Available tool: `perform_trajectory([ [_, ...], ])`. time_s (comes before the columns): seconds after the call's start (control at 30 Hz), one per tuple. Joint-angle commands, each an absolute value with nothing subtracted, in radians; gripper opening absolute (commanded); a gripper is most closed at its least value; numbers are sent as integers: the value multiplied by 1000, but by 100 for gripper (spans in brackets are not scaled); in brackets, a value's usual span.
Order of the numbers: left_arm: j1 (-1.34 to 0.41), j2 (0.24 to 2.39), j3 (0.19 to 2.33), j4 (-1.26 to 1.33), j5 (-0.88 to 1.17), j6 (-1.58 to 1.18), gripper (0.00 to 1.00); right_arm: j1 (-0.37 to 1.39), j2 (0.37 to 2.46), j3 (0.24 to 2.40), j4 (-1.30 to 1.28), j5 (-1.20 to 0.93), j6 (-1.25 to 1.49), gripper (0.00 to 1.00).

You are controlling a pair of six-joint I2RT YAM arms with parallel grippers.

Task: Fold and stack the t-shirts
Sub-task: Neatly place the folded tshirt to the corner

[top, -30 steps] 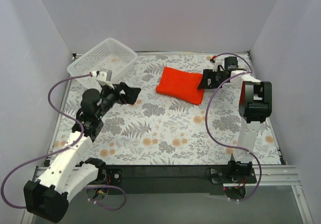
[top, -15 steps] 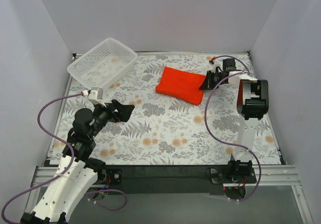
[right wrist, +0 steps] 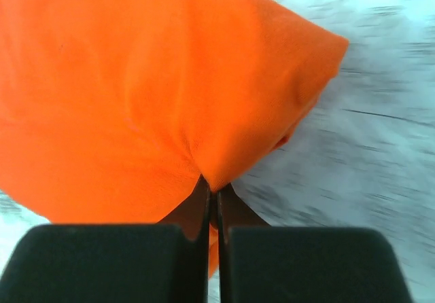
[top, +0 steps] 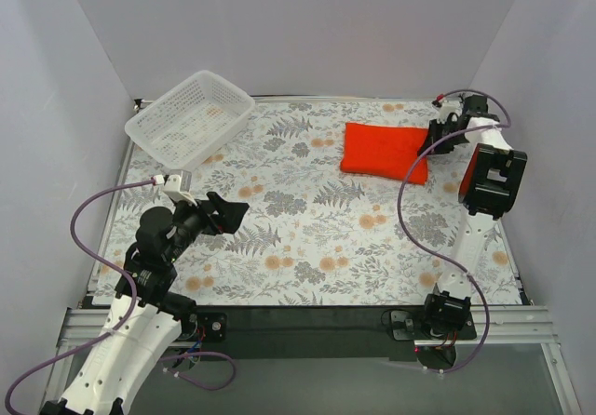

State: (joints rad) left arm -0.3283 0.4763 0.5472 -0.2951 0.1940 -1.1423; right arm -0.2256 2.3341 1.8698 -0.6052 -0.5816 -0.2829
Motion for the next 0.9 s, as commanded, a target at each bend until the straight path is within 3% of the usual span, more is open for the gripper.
perform_trajectory([
  [0.0, -322, 465, 531, -319, 196, -1146, 93, -273, 2374, 2003, -748, -435, -468, 1],
  [0.23, -322, 477, 528, -319, 206, -1146, 93, -307, 2460, 2221, -787, -264, -571, 8],
  [0.3, -322, 480, 529, -319, 212, -1146, 93, -314, 2468, 2259, -778, -209, -565, 18],
  [0.4, -322, 482, 531, -319, 213, -1144, 93, -318, 2458, 2292, -750, -132, -566, 23],
  [0.7, -322, 465, 531, -324, 210, -1135, 93, -276, 2225, 2055, -678, -182, -655, 54],
  [0.87, -322, 436, 523, -331, 202, -1132, 93, -229, 2059, 1870, -686, -374, -709, 58],
])
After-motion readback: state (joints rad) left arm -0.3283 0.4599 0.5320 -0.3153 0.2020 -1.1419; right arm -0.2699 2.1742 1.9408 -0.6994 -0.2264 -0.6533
